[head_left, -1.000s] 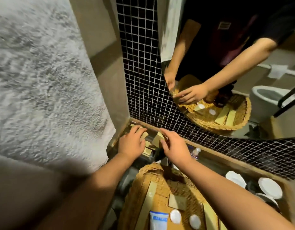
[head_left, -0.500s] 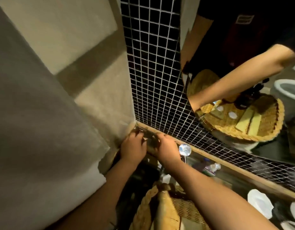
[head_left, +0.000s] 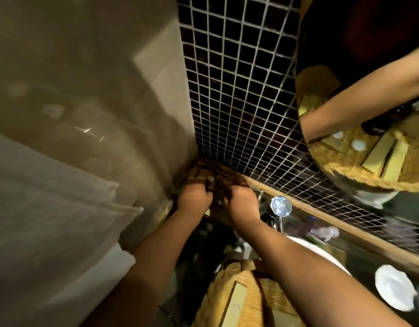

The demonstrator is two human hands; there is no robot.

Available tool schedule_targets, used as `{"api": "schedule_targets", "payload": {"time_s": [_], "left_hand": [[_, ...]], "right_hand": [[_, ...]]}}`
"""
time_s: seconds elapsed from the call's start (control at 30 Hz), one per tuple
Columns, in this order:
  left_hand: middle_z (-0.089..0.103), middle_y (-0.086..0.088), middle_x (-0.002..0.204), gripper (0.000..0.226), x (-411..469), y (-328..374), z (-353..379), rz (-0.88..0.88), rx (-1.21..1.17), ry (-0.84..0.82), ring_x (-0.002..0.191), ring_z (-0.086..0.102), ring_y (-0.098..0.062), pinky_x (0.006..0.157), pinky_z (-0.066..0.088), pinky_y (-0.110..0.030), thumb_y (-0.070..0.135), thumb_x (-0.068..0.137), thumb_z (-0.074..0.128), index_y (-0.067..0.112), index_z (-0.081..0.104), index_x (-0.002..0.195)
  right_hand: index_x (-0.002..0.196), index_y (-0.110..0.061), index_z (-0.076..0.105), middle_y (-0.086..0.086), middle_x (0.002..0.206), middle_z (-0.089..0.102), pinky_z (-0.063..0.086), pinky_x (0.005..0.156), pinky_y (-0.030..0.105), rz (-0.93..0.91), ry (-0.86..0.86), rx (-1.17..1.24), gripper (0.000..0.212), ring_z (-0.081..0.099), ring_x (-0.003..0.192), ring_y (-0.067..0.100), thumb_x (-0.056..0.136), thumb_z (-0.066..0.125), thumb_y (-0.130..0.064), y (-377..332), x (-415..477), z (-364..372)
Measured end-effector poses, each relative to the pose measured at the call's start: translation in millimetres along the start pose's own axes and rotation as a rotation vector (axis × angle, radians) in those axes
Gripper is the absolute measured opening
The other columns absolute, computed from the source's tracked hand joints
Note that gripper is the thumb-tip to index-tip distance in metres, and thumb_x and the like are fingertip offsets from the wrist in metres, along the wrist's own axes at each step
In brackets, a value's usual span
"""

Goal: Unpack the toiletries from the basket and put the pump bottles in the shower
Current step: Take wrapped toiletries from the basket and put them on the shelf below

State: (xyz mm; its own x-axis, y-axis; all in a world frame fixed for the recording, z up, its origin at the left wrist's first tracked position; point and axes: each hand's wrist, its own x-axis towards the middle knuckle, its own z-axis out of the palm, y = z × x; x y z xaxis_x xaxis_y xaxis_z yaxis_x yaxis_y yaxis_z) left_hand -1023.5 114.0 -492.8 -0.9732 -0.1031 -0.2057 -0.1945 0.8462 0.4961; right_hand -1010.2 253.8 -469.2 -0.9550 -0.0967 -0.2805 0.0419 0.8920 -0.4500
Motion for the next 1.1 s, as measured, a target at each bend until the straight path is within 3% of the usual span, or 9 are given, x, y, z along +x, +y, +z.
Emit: {"api": "schedule_targets", "payload": {"time_s": [0.17,0.33,0.43,0.53,0.63,0.73,0.87,1.03,1.1], "left_hand": [[0.034,-0.007,0.152,0.048,24,0,6,-0.034,0.14,-0.053,0.13,0.042,-0.032,0.106,0.034,-0.039,0.033,0.089,0.06,0.031,0.051,0.136],[0.013,0.001,0.164,0.057,29,-19,19,-0.044,0.147,-0.094,0.147,0.015,-0.021,0.116,0.007,-0.033,0.038,0.096,0.056,0.035,0.037,0.149],[0.029,-0.006,0.159,0.054,28,-19,23,-0.149,-0.141,-0.01,0.141,0.031,-0.024,0.114,0.017,-0.033,0.036,0.1,0.052,0.027,0.036,0.15],[0.036,-0.011,0.154,0.049,28,-21,23,-0.131,-0.092,-0.034,0.134,0.041,-0.031,0.11,0.028,-0.041,0.035,0.101,0.052,0.026,0.04,0.147],[0.02,-0.01,0.161,0.064,15,-28,27,0.104,0.173,-0.111,0.135,0.039,-0.038,0.108,0.037,-0.047,0.019,0.091,0.06,0.026,0.037,0.15],[0.019,-0.004,0.161,0.068,-2,-32,36,0.073,0.365,-0.133,0.134,0.037,-0.03,0.105,0.038,-0.046,0.032,0.088,0.055,0.035,0.03,0.152],[0.055,-0.006,0.138,0.047,-23,-40,44,0.195,0.606,-0.108,0.123,0.05,-0.027,0.102,0.034,-0.043,0.042,0.09,0.051,0.021,0.058,0.131],[0.044,-0.005,0.151,0.056,-27,-35,40,0.202,0.652,-0.084,0.141,0.034,-0.027,0.113,0.01,-0.048,0.048,0.097,0.039,0.019,0.045,0.145],[0.024,-0.007,0.162,0.064,-28,-37,36,0.221,0.658,-0.087,0.149,0.015,-0.03,0.115,0.003,-0.049,0.048,0.098,0.034,0.018,0.026,0.155]], "right_hand": [[0.122,-0.011,0.067,0.008,0.122,0.064,0.048,0.093,0.028,0.05,-0.059,-0.028,0.026,0.062,0.109,0.022,0.1,0.052,-0.012,10,10,10],[0.122,-0.014,0.065,0.005,0.125,0.062,0.044,0.097,0.023,0.064,-0.151,-0.001,0.028,0.06,0.11,0.018,0.094,0.063,-0.015,12,13,20],[0.12,-0.013,0.065,0.007,0.122,0.06,0.042,0.087,0.021,0.025,-0.15,0.033,0.031,0.058,0.108,0.021,0.09,0.068,-0.015,12,10,23],[0.11,-0.013,0.064,0.004,0.1,0.058,0.038,0.069,0.016,0.044,-0.167,0.026,0.02,0.059,0.093,0.021,0.091,0.066,-0.019,11,3,27],[0.109,-0.015,0.064,0.003,0.102,0.061,0.045,0.076,0.021,0.028,-0.23,-0.062,0.018,0.056,0.084,0.017,0.095,0.06,-0.025,9,-3,26],[0.125,-0.017,0.059,0.006,0.121,0.059,0.047,0.089,0.027,-0.013,-0.229,-0.128,0.032,0.059,0.107,0.023,0.096,0.057,-0.032,7,-11,24],[0.155,-0.015,0.023,0.011,0.158,0.03,0.019,0.121,0.046,-0.169,-0.298,-0.407,0.07,0.029,0.145,0.029,0.096,0.053,-0.037,6,-22,24],[0.158,-0.012,0.003,0.009,0.166,-0.003,-0.002,0.123,0.048,-0.229,-0.293,-0.49,0.076,-0.005,0.153,0.026,0.1,0.043,-0.04,5,-25,21],[0.158,-0.01,-0.003,0.01,0.164,-0.014,-0.006,0.122,0.049,-0.22,-0.314,-0.537,0.075,-0.017,0.15,0.028,0.102,0.037,-0.041,5,-22,23]]}}
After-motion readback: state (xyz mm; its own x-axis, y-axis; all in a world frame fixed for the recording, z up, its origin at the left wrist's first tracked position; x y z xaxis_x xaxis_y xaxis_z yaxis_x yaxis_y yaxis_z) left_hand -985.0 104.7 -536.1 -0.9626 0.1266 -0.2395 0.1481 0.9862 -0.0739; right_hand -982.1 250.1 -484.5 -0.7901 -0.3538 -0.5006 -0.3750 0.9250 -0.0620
